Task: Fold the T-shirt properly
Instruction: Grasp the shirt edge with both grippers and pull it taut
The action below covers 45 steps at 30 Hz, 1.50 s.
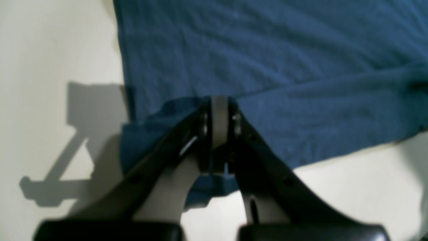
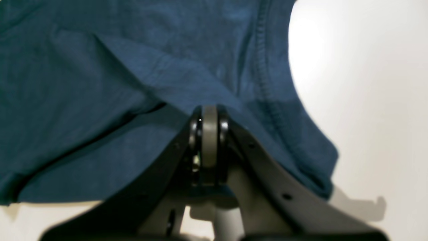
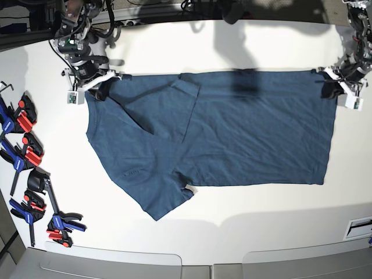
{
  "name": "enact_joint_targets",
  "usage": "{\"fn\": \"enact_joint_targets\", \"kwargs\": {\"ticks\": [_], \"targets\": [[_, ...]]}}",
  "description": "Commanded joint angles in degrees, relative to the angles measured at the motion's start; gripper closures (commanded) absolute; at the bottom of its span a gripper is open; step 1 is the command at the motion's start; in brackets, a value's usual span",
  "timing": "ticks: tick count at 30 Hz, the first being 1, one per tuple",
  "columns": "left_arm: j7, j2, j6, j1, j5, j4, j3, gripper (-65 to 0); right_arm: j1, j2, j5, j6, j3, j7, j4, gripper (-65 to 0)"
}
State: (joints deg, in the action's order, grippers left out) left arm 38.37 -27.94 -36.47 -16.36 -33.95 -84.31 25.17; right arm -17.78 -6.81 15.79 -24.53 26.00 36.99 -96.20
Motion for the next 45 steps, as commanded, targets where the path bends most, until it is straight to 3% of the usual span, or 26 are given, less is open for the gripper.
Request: {"fn": "enact_joint_targets", "kwargs": {"ticks": [1,9,15,22,40,45], "targets": [[-1.20,-1.09,-0.17,0.31,-0.57,-0.28,0.48,0.0,0.57,-0.68,-0.50,0.42,0.17,-1.75,-0.07,0.0],[-3.69,-1.14,1.55,0.33,-0.50,5.09,0.48,0.0,1.55,-0.70,-0.63,0.52,0.17,-3.58,9.07,0.0],[2.45,-1.31,1.55,0.15,-0.59,7.26,0.50,0.0,1.42,-1.01,1.81,-0.55,0.20,0.24,9.81,0.0],[5.77,-3.13,1.57,-1.07,-1.86,6.91,0.68,0.0,-0.44,-2.78,2.84,-1.86,0.26,3.98,9.46,0.0],[5.77,-4.61,1.53,-15.54,-4.00,3.69,0.76,0.0,-16.81,-3.85,4.07,-1.86,0.31,4.61,-3.41,0.0],[5.77,-4.11,1.53,-18.08,-4.04,3.69,4.13,0.0,-18.29,-3.85,2.19,-1.81,0.31,4.61,-4.96,0.0]]}}
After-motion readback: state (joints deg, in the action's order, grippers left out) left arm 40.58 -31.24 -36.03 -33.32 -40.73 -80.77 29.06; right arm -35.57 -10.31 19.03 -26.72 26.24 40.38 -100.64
